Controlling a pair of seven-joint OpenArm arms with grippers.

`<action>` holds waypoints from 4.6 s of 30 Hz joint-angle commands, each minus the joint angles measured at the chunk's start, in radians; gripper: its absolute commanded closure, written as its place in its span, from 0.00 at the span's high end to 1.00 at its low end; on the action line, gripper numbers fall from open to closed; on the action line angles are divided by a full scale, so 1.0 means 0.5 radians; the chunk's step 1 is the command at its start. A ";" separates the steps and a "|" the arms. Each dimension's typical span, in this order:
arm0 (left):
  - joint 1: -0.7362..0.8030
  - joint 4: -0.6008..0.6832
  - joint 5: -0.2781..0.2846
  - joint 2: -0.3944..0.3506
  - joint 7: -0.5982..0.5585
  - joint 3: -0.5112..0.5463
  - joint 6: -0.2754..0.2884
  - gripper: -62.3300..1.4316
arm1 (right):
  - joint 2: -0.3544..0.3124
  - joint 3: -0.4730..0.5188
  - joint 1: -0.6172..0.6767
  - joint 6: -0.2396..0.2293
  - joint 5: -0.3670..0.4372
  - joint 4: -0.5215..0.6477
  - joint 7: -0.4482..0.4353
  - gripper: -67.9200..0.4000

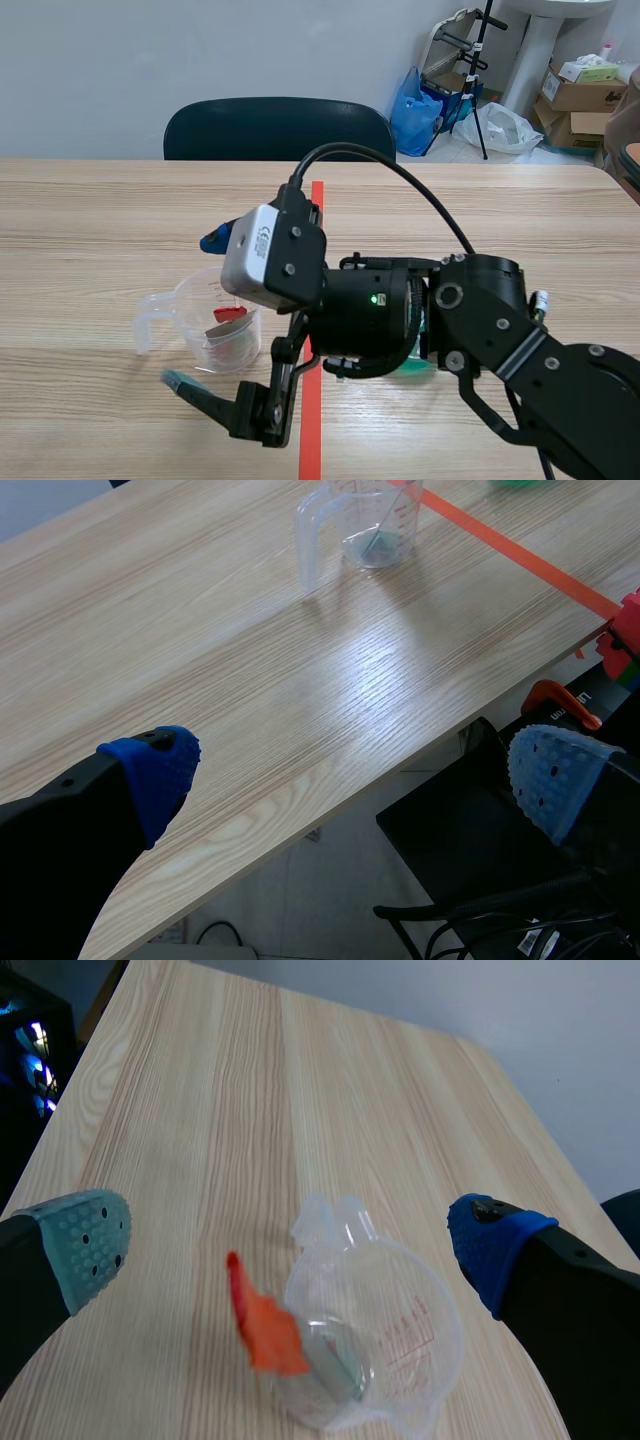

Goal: Do the redox reaction experiment

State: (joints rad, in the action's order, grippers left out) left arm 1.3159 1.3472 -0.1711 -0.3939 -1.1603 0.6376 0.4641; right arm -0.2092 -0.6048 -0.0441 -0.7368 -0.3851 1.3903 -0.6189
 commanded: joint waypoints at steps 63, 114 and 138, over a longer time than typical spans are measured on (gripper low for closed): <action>-0.404 0.747 0.595 0.271 1.177 0.029 0.004 1.00 | -0.324 1.447 1.750 0.381 1.057 1.602 0.636 1.00; -0.295 0.786 0.948 -0.144 1.431 0.027 0.005 1.00 | -0.324 1.445 1.750 0.374 1.155 1.602 0.689 1.00; -0.295 0.786 0.948 -0.144 1.431 0.027 0.005 1.00 | -0.324 1.445 1.750 0.322 1.161 1.602 0.711 1.00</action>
State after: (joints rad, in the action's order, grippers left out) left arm 1.1664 1.7378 0.2955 -0.4709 -0.4339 0.6495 0.4671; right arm -0.3714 0.1120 0.8402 -0.5823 0.1806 2.1895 -0.2478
